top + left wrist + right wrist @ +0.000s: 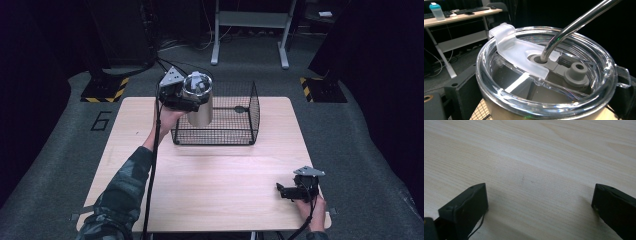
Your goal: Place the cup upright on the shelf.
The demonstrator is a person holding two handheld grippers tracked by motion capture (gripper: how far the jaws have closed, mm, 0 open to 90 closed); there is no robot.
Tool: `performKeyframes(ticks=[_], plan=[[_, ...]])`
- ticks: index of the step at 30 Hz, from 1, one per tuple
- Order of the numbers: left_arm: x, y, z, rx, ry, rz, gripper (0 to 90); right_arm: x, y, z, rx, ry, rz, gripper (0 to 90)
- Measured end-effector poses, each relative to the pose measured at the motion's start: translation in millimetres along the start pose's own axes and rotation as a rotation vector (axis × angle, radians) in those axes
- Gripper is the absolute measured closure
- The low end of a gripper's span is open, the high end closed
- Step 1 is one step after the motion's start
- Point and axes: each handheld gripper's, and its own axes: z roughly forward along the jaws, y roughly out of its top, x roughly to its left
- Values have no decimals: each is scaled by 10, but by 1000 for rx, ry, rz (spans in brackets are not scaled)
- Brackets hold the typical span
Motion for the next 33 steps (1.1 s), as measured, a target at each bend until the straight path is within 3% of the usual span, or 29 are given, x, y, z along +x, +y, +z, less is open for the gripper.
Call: performKeyframes(ticks=[8, 17, 33], plan=[[49, -4, 197, 14, 26, -1, 39, 5, 2, 3, -2, -6, 9, 1], [92, -44, 383, 21, 45, -40, 39, 3, 3, 2, -1, -4, 7, 1], [150, -175, 647, 52, 101, -69, 39, 2, 2, 3, -3, -3, 5, 1]])
